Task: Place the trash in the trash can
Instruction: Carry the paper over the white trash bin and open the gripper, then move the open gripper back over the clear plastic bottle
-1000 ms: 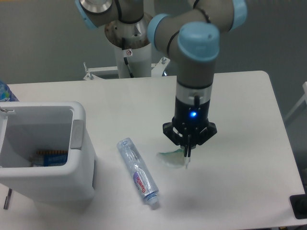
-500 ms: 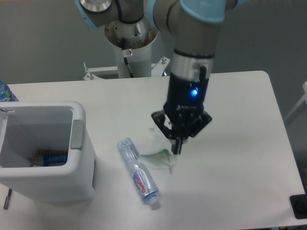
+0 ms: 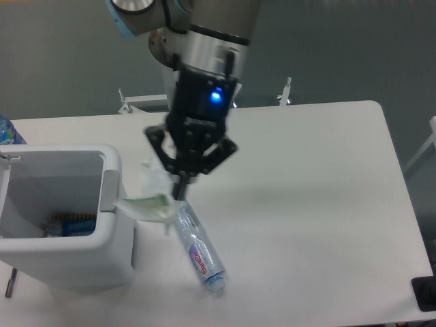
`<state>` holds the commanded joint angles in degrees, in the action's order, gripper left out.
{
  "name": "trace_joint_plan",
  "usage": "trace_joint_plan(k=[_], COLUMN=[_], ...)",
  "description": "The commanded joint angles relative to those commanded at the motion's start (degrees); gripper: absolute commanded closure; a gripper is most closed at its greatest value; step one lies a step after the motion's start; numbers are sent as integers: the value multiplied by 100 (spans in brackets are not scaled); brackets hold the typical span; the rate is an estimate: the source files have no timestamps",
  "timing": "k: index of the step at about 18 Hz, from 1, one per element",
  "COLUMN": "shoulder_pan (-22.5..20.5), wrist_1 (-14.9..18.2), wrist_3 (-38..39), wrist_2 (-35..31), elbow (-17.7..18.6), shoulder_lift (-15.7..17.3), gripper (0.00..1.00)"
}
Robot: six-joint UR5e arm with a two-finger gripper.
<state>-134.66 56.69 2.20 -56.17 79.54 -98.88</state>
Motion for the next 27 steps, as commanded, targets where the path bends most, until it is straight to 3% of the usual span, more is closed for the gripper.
trace_joint_plan(k=[8, 9, 10, 12, 23, 27], shoulder_pan=[501, 571, 616, 651, 581, 300], wrist_1=[0, -17, -26, -96, -114, -88], wrist_3=[-26, -52, -61, -114, -132, -114], wrist_2=[203, 194, 185, 168, 89, -699], elbow=[176, 211, 237, 229, 229, 229], shoulder_lift=[-35, -61, -88, -158, -149, -141], gripper=[98, 88, 67, 0, 0, 0])
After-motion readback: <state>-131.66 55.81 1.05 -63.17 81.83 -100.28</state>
